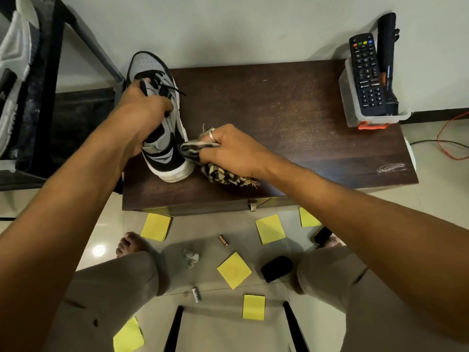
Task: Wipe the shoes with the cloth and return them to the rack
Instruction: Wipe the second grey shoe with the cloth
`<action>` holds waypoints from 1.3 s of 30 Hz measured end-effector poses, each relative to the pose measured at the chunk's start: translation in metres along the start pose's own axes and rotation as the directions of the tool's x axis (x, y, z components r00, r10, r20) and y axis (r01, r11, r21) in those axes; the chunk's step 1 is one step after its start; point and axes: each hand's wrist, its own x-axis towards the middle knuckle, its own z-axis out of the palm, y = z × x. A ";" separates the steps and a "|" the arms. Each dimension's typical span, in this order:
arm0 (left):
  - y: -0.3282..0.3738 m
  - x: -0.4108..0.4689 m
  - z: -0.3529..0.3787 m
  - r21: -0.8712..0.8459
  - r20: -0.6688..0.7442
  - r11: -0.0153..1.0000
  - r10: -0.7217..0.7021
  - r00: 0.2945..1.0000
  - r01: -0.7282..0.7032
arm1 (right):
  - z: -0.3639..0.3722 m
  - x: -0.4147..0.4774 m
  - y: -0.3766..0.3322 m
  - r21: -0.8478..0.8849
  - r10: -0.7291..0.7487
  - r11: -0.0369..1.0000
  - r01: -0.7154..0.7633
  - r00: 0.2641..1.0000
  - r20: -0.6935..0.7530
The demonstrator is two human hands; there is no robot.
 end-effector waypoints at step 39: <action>-0.015 -0.001 -0.021 -0.204 0.270 0.965 0.215 0.938 -0.163 | -0.016 -0.007 -0.012 -0.603 -0.418 0.712 0.359 0.907 0.047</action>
